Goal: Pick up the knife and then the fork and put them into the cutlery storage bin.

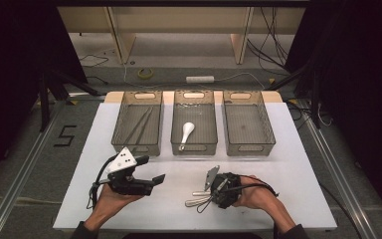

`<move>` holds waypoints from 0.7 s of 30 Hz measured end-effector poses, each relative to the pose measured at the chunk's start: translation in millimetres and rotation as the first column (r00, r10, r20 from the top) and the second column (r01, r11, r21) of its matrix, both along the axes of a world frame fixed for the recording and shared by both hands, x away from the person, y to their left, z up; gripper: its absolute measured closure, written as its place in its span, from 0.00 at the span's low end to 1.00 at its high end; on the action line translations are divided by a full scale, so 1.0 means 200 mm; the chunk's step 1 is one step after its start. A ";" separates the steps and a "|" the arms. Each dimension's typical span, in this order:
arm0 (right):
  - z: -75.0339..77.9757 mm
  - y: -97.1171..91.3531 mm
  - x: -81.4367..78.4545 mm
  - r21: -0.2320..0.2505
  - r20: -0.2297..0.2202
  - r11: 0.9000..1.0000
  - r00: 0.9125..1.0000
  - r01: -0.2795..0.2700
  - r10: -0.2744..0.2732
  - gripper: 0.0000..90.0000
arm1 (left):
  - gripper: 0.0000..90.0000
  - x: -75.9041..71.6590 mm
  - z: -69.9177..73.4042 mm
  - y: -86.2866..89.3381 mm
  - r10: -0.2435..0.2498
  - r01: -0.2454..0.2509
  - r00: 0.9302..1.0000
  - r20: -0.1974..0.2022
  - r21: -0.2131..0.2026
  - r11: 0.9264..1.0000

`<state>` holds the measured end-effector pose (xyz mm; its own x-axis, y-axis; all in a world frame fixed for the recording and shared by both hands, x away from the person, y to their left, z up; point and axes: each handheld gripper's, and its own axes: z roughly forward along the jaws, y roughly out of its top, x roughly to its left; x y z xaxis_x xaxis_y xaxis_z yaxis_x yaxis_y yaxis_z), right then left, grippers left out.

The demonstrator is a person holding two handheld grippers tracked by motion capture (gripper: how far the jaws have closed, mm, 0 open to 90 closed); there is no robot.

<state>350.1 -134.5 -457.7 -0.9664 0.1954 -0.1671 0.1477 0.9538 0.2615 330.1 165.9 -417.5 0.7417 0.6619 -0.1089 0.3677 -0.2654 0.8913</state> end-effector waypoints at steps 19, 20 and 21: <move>0.01 0.04 -0.05 -0.052 0.039 0.995 0.995 -0.085 0.087 0.74 | 0.18 -0.01 0.00 -0.01 -0.014 0.013 1.000 0.007 0.023 1.000; 0.01 0.04 -0.05 -0.045 0.017 0.995 0.996 -0.089 0.089 0.73 | 0.18 -0.01 0.00 -0.01 -0.014 0.014 1.000 0.007 0.023 1.000; 0.01 0.05 -0.06 -0.046 0.027 0.995 0.995 -0.092 0.093 0.73 | 0.18 -0.01 0.00 -0.01 -0.014 0.014 1.000 0.005 0.021 1.000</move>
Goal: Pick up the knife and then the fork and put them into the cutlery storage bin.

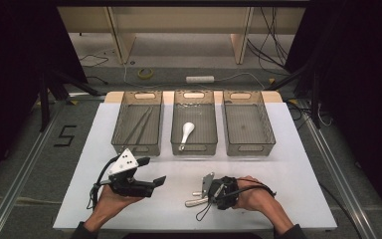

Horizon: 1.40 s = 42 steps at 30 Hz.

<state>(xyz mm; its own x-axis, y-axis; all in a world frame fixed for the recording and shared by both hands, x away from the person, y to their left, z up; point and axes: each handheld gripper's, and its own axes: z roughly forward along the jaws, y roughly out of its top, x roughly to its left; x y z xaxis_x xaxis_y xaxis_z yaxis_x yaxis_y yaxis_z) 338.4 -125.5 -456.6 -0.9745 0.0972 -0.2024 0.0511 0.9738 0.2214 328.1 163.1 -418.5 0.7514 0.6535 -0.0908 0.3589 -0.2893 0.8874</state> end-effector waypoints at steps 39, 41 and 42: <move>-0.01 0.07 0.04 -0.091 -0.084 0.995 0.996 -0.044 0.037 0.81 | 0.18 -0.01 0.00 0.00 -0.001 0.001 1.000 0.000 -0.001 1.000; 0.00 0.07 0.04 -0.107 -0.088 0.993 0.995 -0.058 0.048 0.82 | 0.18 -0.01 0.00 0.00 -0.002 0.002 1.000 0.000 0.000 1.000; 0.00 0.07 0.04 -0.106 -0.090 0.993 0.995 -0.055 0.046 0.82 | 0.18 -0.01 0.00 0.00 -0.002 0.002 1.000 0.000 0.000 1.000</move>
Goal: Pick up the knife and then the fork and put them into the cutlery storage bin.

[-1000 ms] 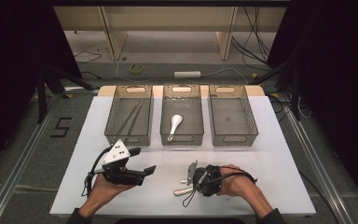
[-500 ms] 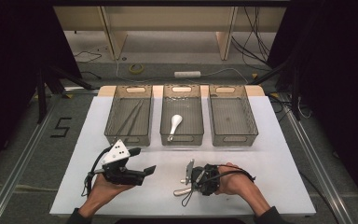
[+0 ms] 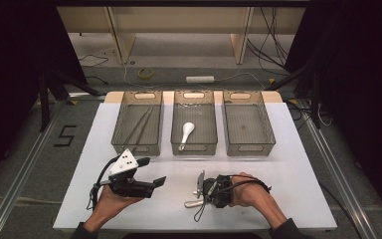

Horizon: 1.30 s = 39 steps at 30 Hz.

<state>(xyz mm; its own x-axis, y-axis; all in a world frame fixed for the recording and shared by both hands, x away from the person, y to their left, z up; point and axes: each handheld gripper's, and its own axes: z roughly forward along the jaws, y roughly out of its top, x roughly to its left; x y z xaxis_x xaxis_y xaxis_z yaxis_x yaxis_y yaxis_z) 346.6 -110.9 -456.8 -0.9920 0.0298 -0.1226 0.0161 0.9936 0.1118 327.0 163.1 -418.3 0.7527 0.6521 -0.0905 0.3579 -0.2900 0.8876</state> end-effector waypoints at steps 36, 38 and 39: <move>0.03 -0.02 0.00 0.032 0.029 0.998 0.998 -0.049 0.048 0.90 | 0.18 0.01 0.00 0.02 0.012 -0.012 1.000 -0.008 -0.019 1.000; 0.04 -0.02 0.00 0.055 0.031 0.998 0.999 -0.031 0.029 0.90 | 0.18 0.01 0.00 0.02 0.012 -0.013 1.000 -0.007 -0.019 1.000; 0.05 -0.03 0.00 0.062 0.031 0.998 0.999 -0.018 0.017 0.90 | 0.18 0.01 0.00 0.02 0.014 -0.014 1.000 -0.006 -0.021 1.000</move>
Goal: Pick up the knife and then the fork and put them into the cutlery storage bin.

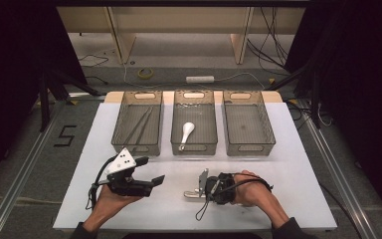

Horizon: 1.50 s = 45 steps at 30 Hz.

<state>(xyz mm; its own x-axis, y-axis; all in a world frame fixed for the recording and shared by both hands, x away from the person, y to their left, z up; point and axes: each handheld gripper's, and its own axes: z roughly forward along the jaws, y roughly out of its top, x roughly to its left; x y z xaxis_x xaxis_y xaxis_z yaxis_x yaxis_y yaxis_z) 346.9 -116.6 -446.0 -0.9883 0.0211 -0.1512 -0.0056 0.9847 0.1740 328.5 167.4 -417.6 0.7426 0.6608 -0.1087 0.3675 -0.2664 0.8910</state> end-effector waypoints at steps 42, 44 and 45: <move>0.44 -0.39 0.30 0.426 -0.029 0.815 0.907 0.392 -0.421 0.90 | 0.18 0.02 0.01 0.06 0.044 -0.043 0.999 0.003 -0.084 0.996; 0.46 -0.40 0.33 0.435 -0.026 0.805 0.899 0.404 -0.437 0.90 | 0.18 0.02 0.01 0.06 0.046 -0.045 0.999 0.004 -0.086 0.995; 0.47 -0.40 0.34 0.443 -0.024 0.799 0.896 0.407 -0.443 0.90 | 0.18 0.02 0.01 0.06 0.046 -0.045 0.999 0.004 -0.086 0.995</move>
<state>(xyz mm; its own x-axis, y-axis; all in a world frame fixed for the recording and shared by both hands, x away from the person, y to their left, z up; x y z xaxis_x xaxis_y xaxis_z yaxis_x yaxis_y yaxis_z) 414.7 -197.3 -352.2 -0.8501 0.5166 -0.1025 0.3651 0.7182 0.5924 331.9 178.8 -416.2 0.7128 0.6823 -0.1625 0.3722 -0.1716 0.9121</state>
